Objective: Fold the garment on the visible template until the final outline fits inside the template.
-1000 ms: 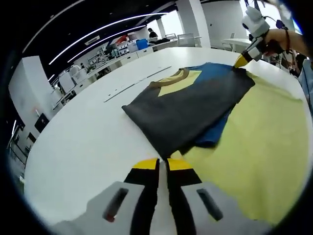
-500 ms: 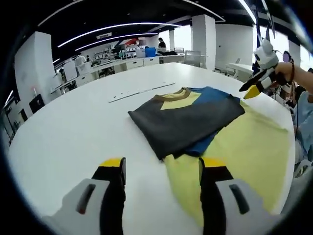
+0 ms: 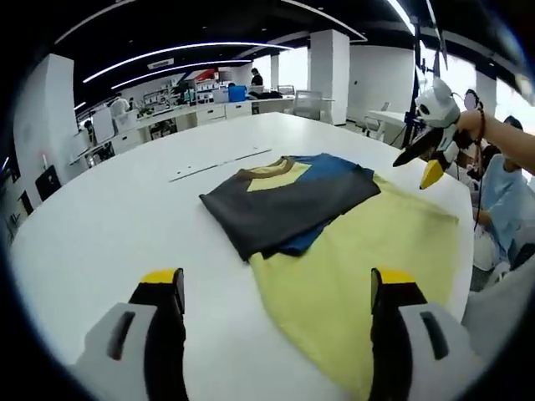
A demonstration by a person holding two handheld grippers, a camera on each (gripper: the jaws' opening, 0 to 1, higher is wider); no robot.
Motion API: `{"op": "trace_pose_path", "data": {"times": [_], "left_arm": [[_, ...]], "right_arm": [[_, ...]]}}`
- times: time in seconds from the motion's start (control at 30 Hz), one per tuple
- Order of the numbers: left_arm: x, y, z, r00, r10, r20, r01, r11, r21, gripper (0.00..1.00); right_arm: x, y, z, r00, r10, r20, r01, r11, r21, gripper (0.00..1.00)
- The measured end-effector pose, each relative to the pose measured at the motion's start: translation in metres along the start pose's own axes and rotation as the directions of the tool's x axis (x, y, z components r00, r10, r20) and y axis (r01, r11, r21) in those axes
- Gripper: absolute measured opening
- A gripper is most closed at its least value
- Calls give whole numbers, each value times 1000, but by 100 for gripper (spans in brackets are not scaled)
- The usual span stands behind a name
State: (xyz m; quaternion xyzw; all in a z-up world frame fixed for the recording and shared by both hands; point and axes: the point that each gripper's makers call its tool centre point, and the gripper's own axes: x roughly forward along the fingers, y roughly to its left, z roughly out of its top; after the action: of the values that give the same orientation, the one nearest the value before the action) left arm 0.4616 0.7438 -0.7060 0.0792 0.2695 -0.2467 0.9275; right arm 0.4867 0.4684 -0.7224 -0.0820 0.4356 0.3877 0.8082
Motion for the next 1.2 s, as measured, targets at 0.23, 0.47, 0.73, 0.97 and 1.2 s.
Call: {"op": "trace_pose_path", "data": {"times": [0.23,0.47,0.73,0.97,1.2], "left_arm": [[-15,-21,-5,998,-55,-12,56,998,41,98],[-26,-38,-12,995,-100,-30,102,992,75,99],[-38,-61,-28,984,-163,-68,168,981,93,97],[-44,-79,-45,970,-218,-105,229,968,106,88],[-46,-94,-62,961,-237,-142,254,960,117,76]], "right_arm": [[-11,16,-26,999,31,-39,-33,998,-55,95],[-20,38,-54,993,83,-85,-93,988,-126,95],[-29,52,-77,989,86,-122,-109,975,-193,92],[-30,59,-89,988,96,-125,-119,975,-188,88],[-28,57,-103,987,72,-142,-101,972,-213,81]]}}
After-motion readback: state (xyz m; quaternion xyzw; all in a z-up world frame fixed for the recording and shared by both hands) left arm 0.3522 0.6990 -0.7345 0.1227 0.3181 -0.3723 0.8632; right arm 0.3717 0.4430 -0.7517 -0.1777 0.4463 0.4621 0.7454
